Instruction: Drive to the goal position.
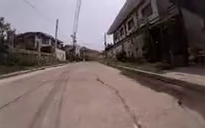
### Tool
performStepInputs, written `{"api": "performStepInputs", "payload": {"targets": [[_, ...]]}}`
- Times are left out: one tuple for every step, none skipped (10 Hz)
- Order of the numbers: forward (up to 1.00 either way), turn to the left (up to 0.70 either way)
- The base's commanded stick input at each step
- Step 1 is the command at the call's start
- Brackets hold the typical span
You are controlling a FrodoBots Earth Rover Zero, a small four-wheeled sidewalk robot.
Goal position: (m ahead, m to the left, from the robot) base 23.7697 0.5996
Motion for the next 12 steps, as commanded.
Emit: {"api": "performStepInputs", "payload": {"targets": [[0.7,0.35],[0.7,0.35],[0.7,0.0],[0.7,0.0],[0.7,0.0],[0.7,0.0],[0.7,0.0],[0.7,0.0],[0.7,0.0],[0.7,0.0],[0.7,0.0],[0.7,0.0]]}}
